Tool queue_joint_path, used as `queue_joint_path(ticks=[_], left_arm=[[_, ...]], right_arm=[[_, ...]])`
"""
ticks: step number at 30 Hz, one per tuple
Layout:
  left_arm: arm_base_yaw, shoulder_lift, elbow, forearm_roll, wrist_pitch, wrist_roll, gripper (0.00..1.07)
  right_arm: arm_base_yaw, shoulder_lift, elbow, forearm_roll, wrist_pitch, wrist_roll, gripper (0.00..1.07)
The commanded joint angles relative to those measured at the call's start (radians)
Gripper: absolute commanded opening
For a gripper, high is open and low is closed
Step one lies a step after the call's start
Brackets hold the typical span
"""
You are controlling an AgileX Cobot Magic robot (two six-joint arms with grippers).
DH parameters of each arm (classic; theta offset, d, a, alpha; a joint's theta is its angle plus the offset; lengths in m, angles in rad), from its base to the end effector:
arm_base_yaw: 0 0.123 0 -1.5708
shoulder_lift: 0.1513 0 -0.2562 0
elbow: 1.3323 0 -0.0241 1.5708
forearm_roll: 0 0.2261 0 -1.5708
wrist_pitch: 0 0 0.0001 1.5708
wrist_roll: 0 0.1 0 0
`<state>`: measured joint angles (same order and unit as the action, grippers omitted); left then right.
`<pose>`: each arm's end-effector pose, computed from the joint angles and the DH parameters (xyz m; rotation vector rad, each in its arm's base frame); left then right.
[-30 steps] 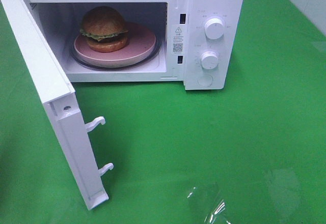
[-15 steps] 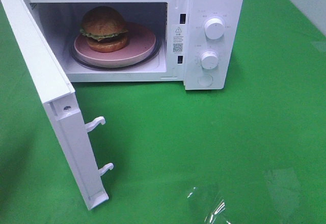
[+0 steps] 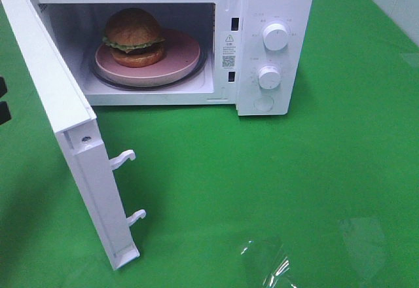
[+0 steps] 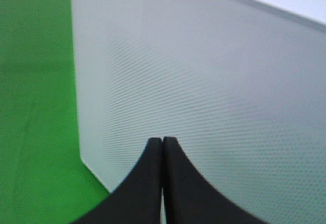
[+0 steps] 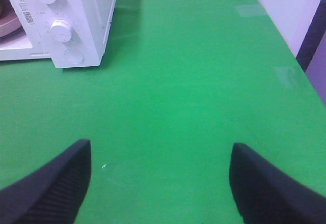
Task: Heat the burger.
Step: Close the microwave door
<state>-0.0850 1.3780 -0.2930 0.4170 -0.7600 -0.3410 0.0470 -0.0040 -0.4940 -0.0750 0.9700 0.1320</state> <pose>0.2212 -0.0468 0.1752 0.2476 1.8388 -0.3420 0.0145 -0.0055 0.2681 0.0823 1.9519 0.0296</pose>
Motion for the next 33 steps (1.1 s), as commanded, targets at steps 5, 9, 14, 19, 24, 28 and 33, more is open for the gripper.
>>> queue_joint_path(ticks=[5, 9, 14, 19, 24, 28, 33], left_arm=[[-0.125, 0.087, -0.056, -0.137, -0.026, 0.086, 0.00], [-0.202, 0.138, -0.098, -0.171, -0.025, 0.124, 0.00], [-0.234, 0.175, -0.133, -0.208, -0.025, 0.124, 0.00], [-0.277, 0.230, -0.189, -0.232, -0.020, 0.124, 0.00], [-0.344, 0.303, -0.277, -0.291, -0.015, 0.129, 0.00], [-0.389, 0.357, -0.342, -0.348, -0.014, 0.157, 0.00], [-0.424, 0.411, -0.424, -0.381, -0.001, 0.170, 0.00]], right_arm=[[-0.008, -0.026, 0.005, 0.002, -0.009, -0.012, 0.73], [-0.008, -0.026, 0.005, 0.002, -0.009, -0.012, 0.73], [-0.008, -0.026, 0.005, 0.002, -0.009, -0.012, 0.73], [-0.008, -0.026, 0.005, 0.002, -0.009, -0.012, 0.73], [-0.008, -0.026, 0.005, 0.002, -0.009, -0.012, 0.73], [-0.008, -0.026, 0.005, 0.002, -0.009, -0.012, 0.73], [-0.008, -0.026, 0.005, 0.002, -0.009, -0.012, 0.73]])
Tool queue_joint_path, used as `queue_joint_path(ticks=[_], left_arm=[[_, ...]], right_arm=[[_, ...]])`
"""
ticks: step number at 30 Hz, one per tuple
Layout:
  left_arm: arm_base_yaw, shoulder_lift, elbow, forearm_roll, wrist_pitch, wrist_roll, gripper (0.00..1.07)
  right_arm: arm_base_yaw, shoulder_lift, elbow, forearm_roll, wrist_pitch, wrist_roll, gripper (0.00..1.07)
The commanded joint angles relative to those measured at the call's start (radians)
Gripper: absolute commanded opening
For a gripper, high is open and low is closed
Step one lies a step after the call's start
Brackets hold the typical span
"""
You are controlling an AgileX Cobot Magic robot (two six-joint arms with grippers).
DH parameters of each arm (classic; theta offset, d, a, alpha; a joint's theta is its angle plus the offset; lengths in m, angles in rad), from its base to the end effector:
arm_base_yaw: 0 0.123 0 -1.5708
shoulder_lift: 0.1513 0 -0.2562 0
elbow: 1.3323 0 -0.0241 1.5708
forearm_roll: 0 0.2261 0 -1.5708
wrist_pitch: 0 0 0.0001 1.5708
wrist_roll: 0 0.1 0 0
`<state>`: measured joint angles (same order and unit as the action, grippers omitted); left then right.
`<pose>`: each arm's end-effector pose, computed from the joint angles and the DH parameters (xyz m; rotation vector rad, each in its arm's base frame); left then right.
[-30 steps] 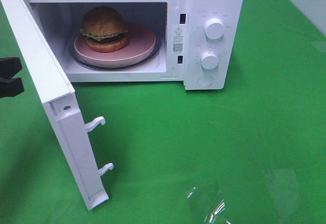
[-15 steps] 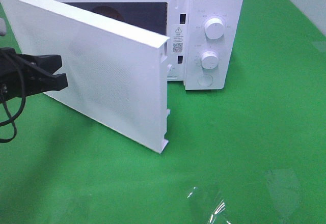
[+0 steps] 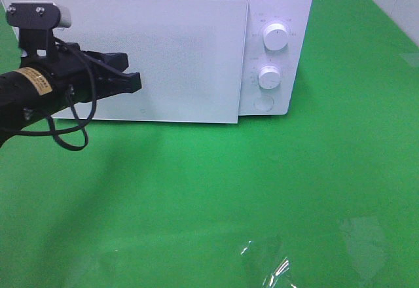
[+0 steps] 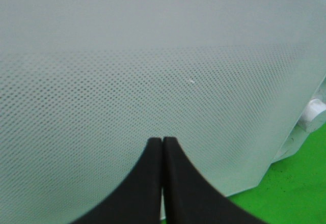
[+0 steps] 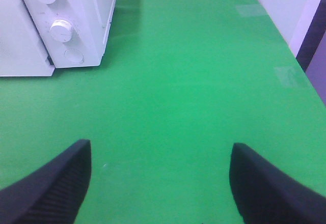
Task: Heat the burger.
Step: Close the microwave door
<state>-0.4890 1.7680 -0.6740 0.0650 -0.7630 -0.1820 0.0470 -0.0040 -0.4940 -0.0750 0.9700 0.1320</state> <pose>0.2853 -0.1569 0.1613 0.3561 1.8073 -0.4808 0.0145 -0.0055 0.2681 0.0823 1.9519 0.0296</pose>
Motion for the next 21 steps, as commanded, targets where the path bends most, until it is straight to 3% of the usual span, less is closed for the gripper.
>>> queue_joint_path(ticks=[1, 6, 21], left_arm=[[-0.025, 0.032, -0.061, -0.038, 0.010, 0.015, 0.00], [-0.043, 0.093, -0.172, -0.052, 0.062, 0.014, 0.00], [-0.079, 0.202, -0.388, -0.116, 0.120, 0.026, 0.00]], right_arm=[[-0.008, -0.026, 0.005, 0.002, -0.009, -0.012, 0.73], [-0.008, -0.026, 0.005, 0.002, -0.009, -0.012, 0.73], [-0.008, -0.026, 0.005, 0.002, -0.009, -0.012, 0.73]])
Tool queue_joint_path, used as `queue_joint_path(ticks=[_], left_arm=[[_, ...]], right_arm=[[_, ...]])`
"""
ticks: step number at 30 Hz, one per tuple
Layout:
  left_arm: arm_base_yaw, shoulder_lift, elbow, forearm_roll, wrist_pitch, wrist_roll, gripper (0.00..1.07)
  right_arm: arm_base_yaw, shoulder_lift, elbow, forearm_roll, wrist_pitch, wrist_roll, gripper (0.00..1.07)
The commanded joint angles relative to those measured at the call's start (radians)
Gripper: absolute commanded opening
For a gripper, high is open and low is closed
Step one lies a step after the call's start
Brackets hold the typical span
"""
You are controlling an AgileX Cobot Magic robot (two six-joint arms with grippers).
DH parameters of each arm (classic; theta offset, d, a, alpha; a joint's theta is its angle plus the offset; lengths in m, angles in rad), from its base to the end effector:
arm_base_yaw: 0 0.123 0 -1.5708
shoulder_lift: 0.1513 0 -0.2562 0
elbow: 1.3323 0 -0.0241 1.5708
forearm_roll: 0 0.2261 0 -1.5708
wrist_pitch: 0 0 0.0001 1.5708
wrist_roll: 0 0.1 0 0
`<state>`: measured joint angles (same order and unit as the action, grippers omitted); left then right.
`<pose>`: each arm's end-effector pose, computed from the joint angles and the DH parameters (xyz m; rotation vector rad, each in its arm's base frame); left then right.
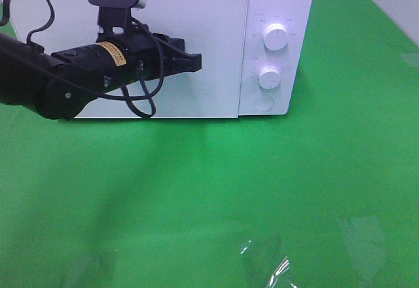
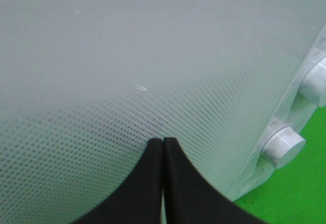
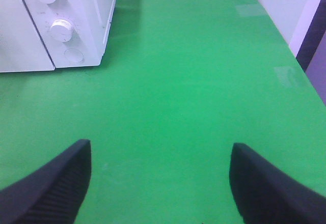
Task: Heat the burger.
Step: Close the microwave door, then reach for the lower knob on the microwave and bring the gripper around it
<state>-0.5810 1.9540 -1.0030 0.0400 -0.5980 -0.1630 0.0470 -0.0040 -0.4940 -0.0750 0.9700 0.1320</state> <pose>0.3265 -0.2171 0.1608 0.4335 1.8175 -0.5164 0.0145 -0.0055 0.2681 0.0823 1.9519 0.0296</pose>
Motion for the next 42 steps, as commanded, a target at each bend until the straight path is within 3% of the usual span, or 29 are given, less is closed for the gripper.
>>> queue_joint_path(ticks=[1, 7, 13, 19, 20, 21, 22, 23, 24, 25, 26, 27, 32, 34, 37, 39, 42], left_arm=[[0.013, 0.016, -0.059, -0.091, -0.045, 0.007, 0.00], [0.013, 0.036, -0.100, -0.195, -0.026, 0.071, 0.00], [-0.011, 0.009, -0.091, -0.165, 0.106, 0.073, 0.00], [-0.083, -0.078, -0.001, -0.166, 0.210, 0.077, 0.02], [-0.105, -0.108, 0.034, -0.165, 0.243, 0.077, 0.12], [-0.105, -0.108, 0.034, -0.165, 0.243, 0.077, 0.12], [-0.113, -0.122, 0.048, -0.160, 0.257, 0.077, 0.22], [-0.113, -0.122, 0.048, -0.160, 0.257, 0.077, 0.22], [-0.132, -0.146, 0.079, -0.154, 0.298, 0.077, 0.50], [-0.132, -0.146, 0.079, -0.154, 0.298, 0.077, 0.50], [-0.150, -0.169, 0.102, -0.160, 0.346, 0.074, 0.86], [-0.156, -0.177, 0.107, -0.160, 0.374, 0.073, 0.98], [-0.160, -0.220, 0.116, -0.161, 0.567, 0.065, 0.97], [-0.160, -0.270, 0.116, -0.155, 0.803, 0.066, 0.97], [-0.160, -0.286, 0.116, -0.148, 0.865, 0.066, 0.97], [-0.156, -0.355, 0.116, -0.117, 1.081, 0.066, 0.97], [-0.156, -0.375, 0.116, -0.115, 1.126, 0.066, 0.97]], right_arm=[[-0.008, -0.026, 0.005, 0.002, -0.009, -0.012, 0.73], [-0.008, -0.026, 0.005, 0.002, -0.009, -0.012, 0.73], [-0.008, -0.026, 0.005, 0.002, -0.009, -0.012, 0.73], [-0.008, -0.026, 0.005, 0.002, -0.009, -0.012, 0.73], [-0.008, -0.026, 0.005, 0.002, -0.009, -0.012, 0.73], [-0.008, -0.026, 0.005, 0.002, -0.009, -0.012, 0.73], [-0.008, -0.026, 0.005, 0.002, -0.009, -0.012, 0.73], [-0.008, -0.026, 0.005, 0.002, -0.009, -0.012, 0.73], [-0.008, -0.026, 0.005, 0.002, -0.009, -0.012, 0.73], [-0.008, -0.026, 0.005, 0.002, -0.009, -0.012, 0.73], [-0.008, -0.026, 0.005, 0.002, -0.009, -0.012, 0.73], [-0.008, -0.026, 0.005, 0.002, -0.009, -0.012, 0.73], [-0.008, -0.026, 0.005, 0.002, -0.009, -0.012, 0.73], [-0.008, -0.026, 0.005, 0.002, -0.009, -0.012, 0.73], [-0.008, -0.026, 0.005, 0.002, -0.009, -0.012, 0.73], [-0.008, -0.026, 0.005, 0.002, -0.009, -0.012, 0.73], [-0.008, -0.026, 0.005, 0.002, -0.009, -0.012, 0.73]])
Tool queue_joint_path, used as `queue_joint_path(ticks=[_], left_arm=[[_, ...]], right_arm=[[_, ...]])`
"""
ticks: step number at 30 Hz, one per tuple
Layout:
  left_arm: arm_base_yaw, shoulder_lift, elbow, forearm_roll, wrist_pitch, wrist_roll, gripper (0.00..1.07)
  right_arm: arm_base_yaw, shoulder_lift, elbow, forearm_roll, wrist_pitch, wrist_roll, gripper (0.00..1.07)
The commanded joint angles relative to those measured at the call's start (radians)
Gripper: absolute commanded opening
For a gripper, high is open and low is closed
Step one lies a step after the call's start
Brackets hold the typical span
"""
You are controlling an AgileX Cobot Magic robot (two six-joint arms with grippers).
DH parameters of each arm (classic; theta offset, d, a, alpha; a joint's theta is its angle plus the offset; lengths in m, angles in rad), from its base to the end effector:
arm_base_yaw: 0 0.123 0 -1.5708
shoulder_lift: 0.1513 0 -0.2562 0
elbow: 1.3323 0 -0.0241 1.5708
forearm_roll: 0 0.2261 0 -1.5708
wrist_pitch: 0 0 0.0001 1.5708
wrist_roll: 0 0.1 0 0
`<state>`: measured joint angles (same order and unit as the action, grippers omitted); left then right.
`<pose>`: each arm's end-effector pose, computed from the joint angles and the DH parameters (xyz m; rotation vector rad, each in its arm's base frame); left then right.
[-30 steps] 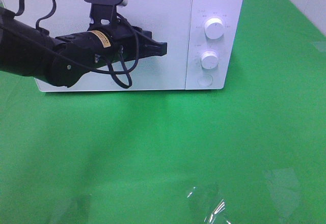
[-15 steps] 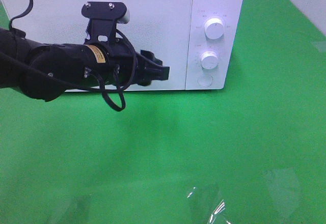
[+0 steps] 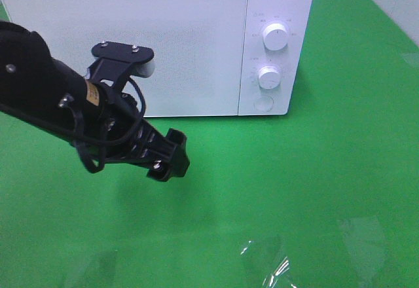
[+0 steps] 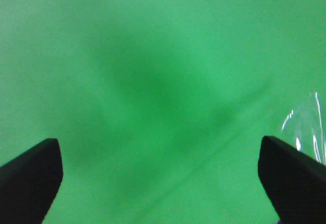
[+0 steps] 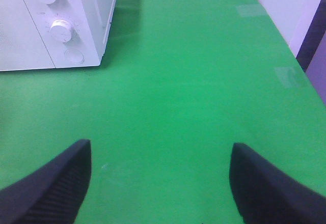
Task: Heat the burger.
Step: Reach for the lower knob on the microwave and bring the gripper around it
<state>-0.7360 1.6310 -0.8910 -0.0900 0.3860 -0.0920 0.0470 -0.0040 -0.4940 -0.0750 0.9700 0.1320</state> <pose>0.2192 -0.2031 0.1692 0.7461 2.5473 -0.3595 0.0145 -0.0055 0.2681 0.0823 1.9519 0.0296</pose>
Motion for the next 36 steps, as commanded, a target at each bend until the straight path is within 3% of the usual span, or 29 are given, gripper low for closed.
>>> queue_joint_path(ticks=[1, 9, 11, 14, 16, 19, 21, 22, 23, 28, 36], left_arm=[[-0.001, -0.086, 0.004, 0.029, 0.210, -0.005, 0.97], [0.039, -0.215, 0.004, 0.053, 0.379, -0.040, 0.97], [0.155, -0.286, 0.004, 0.053, 0.464, -0.033, 0.97], [0.194, -0.307, 0.004, 0.053, 0.485, -0.024, 0.97], [0.353, -0.389, 0.004, 0.049, 0.560, 0.019, 0.97], [0.401, -0.410, 0.004, 0.049, 0.578, 0.034, 0.97], [0.564, -0.486, 0.004, 0.049, 0.652, 0.074, 0.97], [0.564, -0.486, 0.004, 0.049, 0.652, 0.074, 0.97], [0.631, -0.521, 0.004, 0.044, 0.691, 0.082, 0.97], [0.696, -0.609, 0.004, 0.023, 0.722, 0.078, 0.97], [0.696, -0.774, 0.061, 0.026, 0.758, 0.081, 0.97]], right_arm=[[-0.008, -0.026, 0.005, 0.002, -0.009, -0.012, 0.73], [-0.008, -0.026, 0.005, 0.002, -0.009, -0.012, 0.73], [-0.008, -0.026, 0.005, 0.002, -0.009, -0.012, 0.73], [-0.008, -0.026, 0.005, 0.002, -0.009, -0.012, 0.73], [-0.008, -0.026, 0.005, 0.002, -0.009, -0.012, 0.73], [-0.008, -0.026, 0.005, 0.002, -0.009, -0.012, 0.73], [-0.008, -0.026, 0.005, 0.002, -0.009, -0.011, 0.73], [-0.008, -0.026, 0.005, 0.002, -0.009, -0.011, 0.73], [-0.008, -0.026, 0.005, 0.002, -0.009, -0.011, 0.73], [-0.008, -0.026, 0.005, 0.002, -0.009, -0.011, 0.73], [-0.008, -0.026, 0.005, 0.002, -0.009, -0.011, 0.73]])
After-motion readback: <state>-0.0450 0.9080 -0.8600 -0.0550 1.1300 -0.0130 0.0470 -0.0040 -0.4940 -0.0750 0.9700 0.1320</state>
